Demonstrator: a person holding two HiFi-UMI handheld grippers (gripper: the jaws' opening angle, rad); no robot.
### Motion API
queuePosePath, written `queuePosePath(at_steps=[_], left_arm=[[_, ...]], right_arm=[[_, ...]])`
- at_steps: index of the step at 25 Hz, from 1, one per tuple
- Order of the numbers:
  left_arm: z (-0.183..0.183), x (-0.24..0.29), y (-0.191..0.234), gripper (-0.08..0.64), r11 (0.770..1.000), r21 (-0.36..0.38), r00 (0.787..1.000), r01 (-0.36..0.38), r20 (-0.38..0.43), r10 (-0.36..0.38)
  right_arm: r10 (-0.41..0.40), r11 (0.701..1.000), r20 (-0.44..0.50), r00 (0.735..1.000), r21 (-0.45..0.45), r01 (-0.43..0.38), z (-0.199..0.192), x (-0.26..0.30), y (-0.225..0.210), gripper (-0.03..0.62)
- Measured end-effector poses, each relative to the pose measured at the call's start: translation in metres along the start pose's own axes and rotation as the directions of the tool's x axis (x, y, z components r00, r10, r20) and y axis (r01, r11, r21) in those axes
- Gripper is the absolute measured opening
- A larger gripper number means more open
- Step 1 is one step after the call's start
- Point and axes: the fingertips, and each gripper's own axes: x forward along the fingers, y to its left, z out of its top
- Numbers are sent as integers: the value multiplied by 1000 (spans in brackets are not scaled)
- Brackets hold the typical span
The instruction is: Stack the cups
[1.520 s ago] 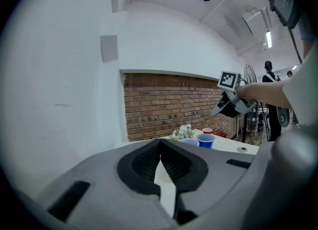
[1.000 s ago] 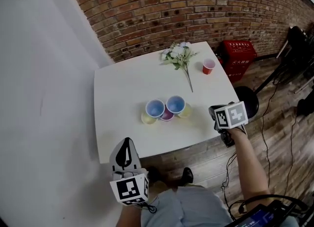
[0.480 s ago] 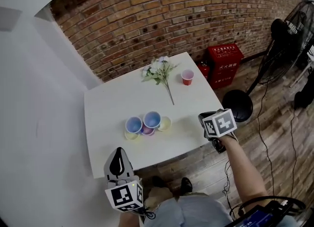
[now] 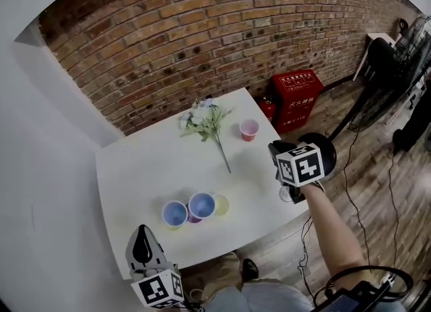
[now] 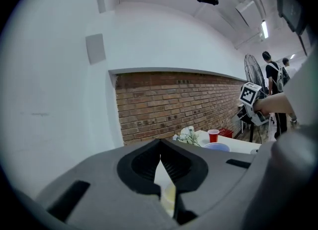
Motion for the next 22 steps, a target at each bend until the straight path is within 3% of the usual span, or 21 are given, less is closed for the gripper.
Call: queuePosePath(at_steps=[3, 5, 10, 17, 22], left_arm=[[-6, 29, 14, 9, 1000, -8, 1000, -3, -13, 3], [-15, 49, 23, 9, 1000, -17, 999, -3, -38, 3], [-36, 88, 39, 9, 999, -36, 996, -2, -86, -1], [-55, 112, 41, 9, 999, -53, 991, -3, -132, -4], [-60, 114, 40, 9, 998, -55, 990, -10, -144, 2]], right_arm=[[-17, 1000, 37, 999, 26, 16, 24, 31, -13, 109], [-13, 998, 31, 999, 56, 11, 33, 57, -20, 121], [-10, 993, -82, 997, 118, 19, 30, 113, -36, 124], [-63, 990, -231, 971, 111, 90, 0, 145, -59, 129], [-54, 991, -272, 961, 101, 84, -10, 150, -61, 41]])
